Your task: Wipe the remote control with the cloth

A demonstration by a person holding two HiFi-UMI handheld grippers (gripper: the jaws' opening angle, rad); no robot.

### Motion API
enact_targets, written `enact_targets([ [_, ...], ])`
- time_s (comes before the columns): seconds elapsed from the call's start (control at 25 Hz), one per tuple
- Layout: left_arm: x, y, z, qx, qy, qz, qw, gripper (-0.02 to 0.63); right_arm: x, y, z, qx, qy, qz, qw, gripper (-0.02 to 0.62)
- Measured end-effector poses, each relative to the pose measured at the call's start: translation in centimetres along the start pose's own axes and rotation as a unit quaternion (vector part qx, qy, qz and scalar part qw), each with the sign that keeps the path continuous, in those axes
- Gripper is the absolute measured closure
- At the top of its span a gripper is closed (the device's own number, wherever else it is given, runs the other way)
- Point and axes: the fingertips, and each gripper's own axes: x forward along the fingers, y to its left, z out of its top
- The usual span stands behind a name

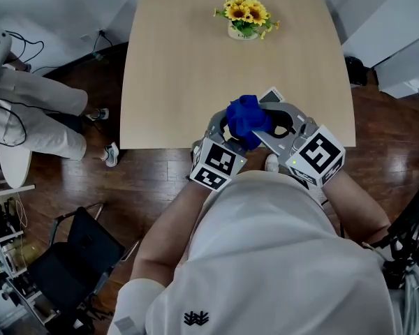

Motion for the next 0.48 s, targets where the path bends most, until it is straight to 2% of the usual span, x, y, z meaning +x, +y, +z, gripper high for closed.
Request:
enact_targets([
  [0.24,-0.6,0.3,-0.3,-0.005,-0.001,0.005,1.0000,0.371,-1.8,-4.9,-1.1,-0.010,0.020,-0.063,0.998,0.517],
  [0.48,-0.7,0.4,-1.0,-0.009,0.001,0.005,0.9999,0.371,-5.0,-10.9,-2.2,-0.008,0.036,-0.139,0.990,0.517],
])
